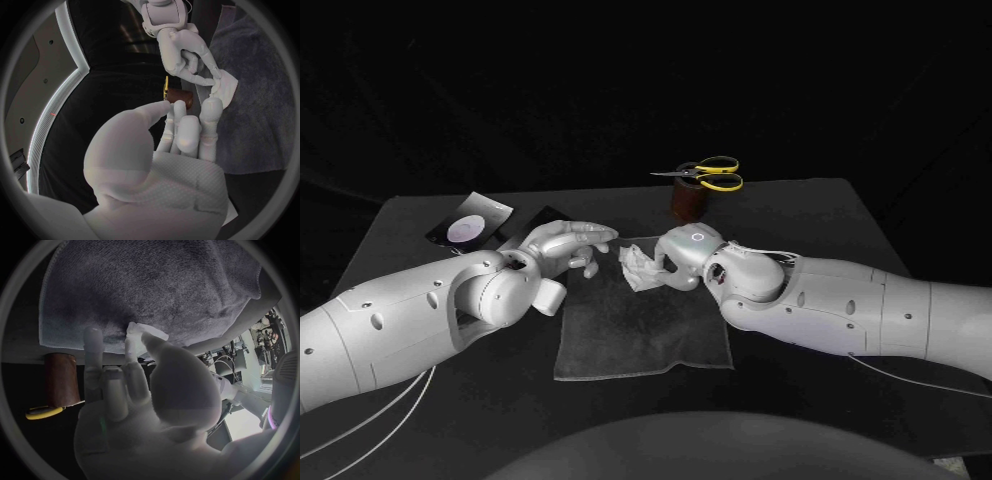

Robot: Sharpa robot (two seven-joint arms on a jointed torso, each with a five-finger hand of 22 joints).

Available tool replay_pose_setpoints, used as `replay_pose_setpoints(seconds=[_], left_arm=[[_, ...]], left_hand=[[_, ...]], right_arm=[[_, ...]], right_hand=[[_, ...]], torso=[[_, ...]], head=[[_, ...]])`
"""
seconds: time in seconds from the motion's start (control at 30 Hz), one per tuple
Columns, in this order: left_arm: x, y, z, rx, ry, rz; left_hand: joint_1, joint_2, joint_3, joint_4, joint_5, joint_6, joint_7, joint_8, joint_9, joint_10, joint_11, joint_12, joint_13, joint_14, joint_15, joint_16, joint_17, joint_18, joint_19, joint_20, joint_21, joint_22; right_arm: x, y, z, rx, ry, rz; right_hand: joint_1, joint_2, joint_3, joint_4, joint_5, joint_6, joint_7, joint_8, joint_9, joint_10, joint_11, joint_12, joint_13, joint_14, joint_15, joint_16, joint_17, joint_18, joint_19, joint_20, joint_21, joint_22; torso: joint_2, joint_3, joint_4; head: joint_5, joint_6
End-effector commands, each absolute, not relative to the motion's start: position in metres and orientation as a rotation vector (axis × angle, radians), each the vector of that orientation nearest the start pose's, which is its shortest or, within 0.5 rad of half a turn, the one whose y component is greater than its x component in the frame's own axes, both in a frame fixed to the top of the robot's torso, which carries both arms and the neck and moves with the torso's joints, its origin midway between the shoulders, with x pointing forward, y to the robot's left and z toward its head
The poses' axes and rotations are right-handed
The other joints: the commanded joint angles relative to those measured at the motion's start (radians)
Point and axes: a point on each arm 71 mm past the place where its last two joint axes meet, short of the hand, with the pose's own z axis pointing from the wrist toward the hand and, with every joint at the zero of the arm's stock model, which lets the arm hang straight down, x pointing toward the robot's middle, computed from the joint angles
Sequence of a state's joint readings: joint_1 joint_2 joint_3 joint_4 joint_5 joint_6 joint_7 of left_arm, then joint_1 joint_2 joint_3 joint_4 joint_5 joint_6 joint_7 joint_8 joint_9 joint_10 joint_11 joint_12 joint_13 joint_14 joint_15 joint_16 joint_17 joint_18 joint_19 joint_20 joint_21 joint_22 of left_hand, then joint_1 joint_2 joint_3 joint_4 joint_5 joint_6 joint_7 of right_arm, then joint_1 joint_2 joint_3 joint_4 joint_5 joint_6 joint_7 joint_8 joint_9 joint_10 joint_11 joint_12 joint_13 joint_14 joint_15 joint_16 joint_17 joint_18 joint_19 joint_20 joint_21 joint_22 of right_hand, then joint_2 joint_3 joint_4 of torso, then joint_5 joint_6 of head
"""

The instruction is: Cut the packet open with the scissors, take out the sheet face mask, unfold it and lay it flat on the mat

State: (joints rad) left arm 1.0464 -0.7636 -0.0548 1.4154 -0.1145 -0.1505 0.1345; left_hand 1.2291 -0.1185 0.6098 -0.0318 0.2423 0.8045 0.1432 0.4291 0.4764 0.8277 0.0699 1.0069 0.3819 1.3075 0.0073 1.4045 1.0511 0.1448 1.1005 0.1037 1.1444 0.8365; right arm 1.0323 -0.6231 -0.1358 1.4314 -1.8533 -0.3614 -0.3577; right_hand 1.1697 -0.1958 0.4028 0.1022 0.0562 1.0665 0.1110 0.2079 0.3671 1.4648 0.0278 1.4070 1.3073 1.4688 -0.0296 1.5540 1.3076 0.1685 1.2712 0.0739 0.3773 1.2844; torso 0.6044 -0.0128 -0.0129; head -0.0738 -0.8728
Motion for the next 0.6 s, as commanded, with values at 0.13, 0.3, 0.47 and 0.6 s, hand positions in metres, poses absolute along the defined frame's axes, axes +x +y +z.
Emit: replay_pose_setpoints(seconds=[0.13, 0.3, 0.47, 0.6], left_arm=[[0.4628, 0.1873, -0.2794, -1.213, 1.883, -1.429], [0.4628, 0.1876, -0.2794, -1.213, 1.882, -1.428], [0.4628, 0.1872, -0.2794, -1.213, 1.883, -1.429], [0.4628, 0.1872, -0.2794, -1.213, 1.883, -1.429]], left_hand=[[-0.001, -0.001, -0.008, 0.001, 0.005, 0.001, 0.005, -0.007, -0.002, 0.001, 0.003, -0.004, -0.002, -0.009, 0.002, -0.005, -0.001, 0.010, -0.004, 0.001, -0.006, -0.001], [-0.001, -0.001, -0.008, 0.001, 0.005, 0.001, 0.005, -0.007, -0.002, 0.001, 0.003, -0.004, -0.002, -0.009, 0.002, -0.005, -0.001, 0.010, -0.004, 0.001, -0.006, -0.001], [-0.001, -0.001, -0.008, 0.001, 0.005, 0.001, 0.005, -0.007, -0.002, 0.001, 0.003, -0.004, -0.002, -0.009, 0.002, -0.005, -0.001, 0.010, -0.004, 0.001, -0.006, -0.001], [-0.001, -0.001, -0.008, 0.001, 0.005, 0.001, 0.005, -0.007, -0.002, 0.001, 0.003, -0.004, -0.002, -0.009, 0.002, -0.005, -0.001, 0.010, -0.004, 0.001, -0.006, -0.001]], right_arm=[[0.4408, -0.1196, -0.2907, -0.416, 1.697, 0.439], [0.4402, -0.1210, -0.2915, -0.416, 1.707, 0.436], [0.4409, -0.1213, -0.2941, -0.415, 1.719, 0.425], [0.4422, -0.1216, -0.2963, -0.412, 1.725, 0.415]], right_hand=[[-0.020, -0.014, -0.103, 0.075, 0.042, -0.017, 0.002, 0.000, -0.001, 0.018, 0.009, -0.009, 0.122, 0.075, 0.008, -0.004, 0.186, 0.005, -0.010, 0.006, -0.012, 0.002], [0.004, -0.006, -0.153, 0.112, 0.060, -0.018, 0.002, 0.005, 0.001, 0.018, 0.009, -0.007, 0.123, 0.075, 0.008, -0.004, 0.186, 0.005, -0.010, 0.006, -0.014, 0.005], [0.031, 0.003, -0.192, 0.141, 0.068, -0.018, 0.001, 0.011, 0.002, 0.018, 0.008, -0.006, 0.123, 0.075, 0.008, -0.003, 0.186, 0.006, -0.011, 0.007, -0.019, 0.007], [0.067, 0.023, -0.197, 0.149, 0.059, -0.014, -0.001, 0.017, 0.004, 0.019, 0.006, -0.005, 0.123, 0.076, 0.007, -0.003, 0.188, 0.006, -0.009, 0.006, -0.018, 0.010]], torso=[[0.000, -0.0005, 0.0006], [0.000, -0.0001, 0.0003], [0.000, 0.0001, 0.0004], [0.001, 0.0006, 0.0016]], head=[[0.000, 0.000], [0.001, 0.000], [0.001, 0.000], [0.000, 0.000]])
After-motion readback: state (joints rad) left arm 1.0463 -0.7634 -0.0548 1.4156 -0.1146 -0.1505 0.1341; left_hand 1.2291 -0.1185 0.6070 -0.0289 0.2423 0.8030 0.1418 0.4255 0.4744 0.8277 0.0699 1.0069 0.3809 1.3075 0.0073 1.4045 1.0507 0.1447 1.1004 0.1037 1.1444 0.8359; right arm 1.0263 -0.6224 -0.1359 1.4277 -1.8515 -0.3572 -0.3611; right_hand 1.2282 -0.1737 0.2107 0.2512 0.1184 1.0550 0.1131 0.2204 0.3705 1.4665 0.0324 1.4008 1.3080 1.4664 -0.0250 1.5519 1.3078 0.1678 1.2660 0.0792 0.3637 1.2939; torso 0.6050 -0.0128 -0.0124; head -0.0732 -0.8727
